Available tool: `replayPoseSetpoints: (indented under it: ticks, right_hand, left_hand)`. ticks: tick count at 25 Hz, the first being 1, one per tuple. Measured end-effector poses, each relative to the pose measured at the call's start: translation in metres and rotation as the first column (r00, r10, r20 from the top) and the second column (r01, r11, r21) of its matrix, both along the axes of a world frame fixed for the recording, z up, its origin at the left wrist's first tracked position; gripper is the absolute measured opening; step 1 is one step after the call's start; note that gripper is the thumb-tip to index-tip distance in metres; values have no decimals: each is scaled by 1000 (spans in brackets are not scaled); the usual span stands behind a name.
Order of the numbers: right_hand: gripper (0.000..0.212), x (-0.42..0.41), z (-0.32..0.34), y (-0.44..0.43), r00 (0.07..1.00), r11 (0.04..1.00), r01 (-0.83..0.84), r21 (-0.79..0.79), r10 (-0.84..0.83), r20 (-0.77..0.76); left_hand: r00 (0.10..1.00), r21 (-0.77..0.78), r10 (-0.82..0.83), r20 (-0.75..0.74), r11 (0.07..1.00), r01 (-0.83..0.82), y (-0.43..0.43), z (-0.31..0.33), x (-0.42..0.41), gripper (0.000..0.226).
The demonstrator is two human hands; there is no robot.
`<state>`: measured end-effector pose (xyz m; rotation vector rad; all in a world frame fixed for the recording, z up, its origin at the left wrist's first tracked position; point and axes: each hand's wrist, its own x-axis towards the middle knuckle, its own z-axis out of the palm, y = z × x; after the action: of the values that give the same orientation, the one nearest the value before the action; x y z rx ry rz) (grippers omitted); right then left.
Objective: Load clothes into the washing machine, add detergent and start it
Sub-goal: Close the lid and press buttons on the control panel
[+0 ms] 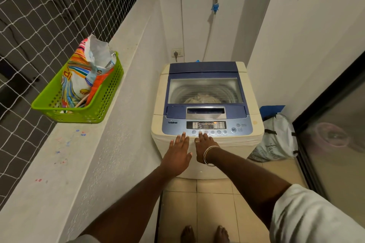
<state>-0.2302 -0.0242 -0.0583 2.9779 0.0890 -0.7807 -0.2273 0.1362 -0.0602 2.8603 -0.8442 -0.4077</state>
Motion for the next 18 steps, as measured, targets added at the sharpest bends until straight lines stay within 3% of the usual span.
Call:
replayPoseSetpoints:
  ticks: [7, 11, 18]
  right_hand:
    - [78, 0, 11, -5, 1000, 999, 9, 36, -8, -13]
    - [69, -17, 16, -22, 990, 988, 21, 155, -42, 137]
    - [75, -34, 31, -47, 959, 991, 35, 129, -69, 275]
  left_hand:
    - [1000, 5, -21, 18, 1000, 21, 3, 4, -13, 67]
    - [998, -21, -21, 51, 1000, 22, 4, 19, -8, 66]
    - [996, 0, -54, 77, 999, 54, -11, 29, -7, 67]
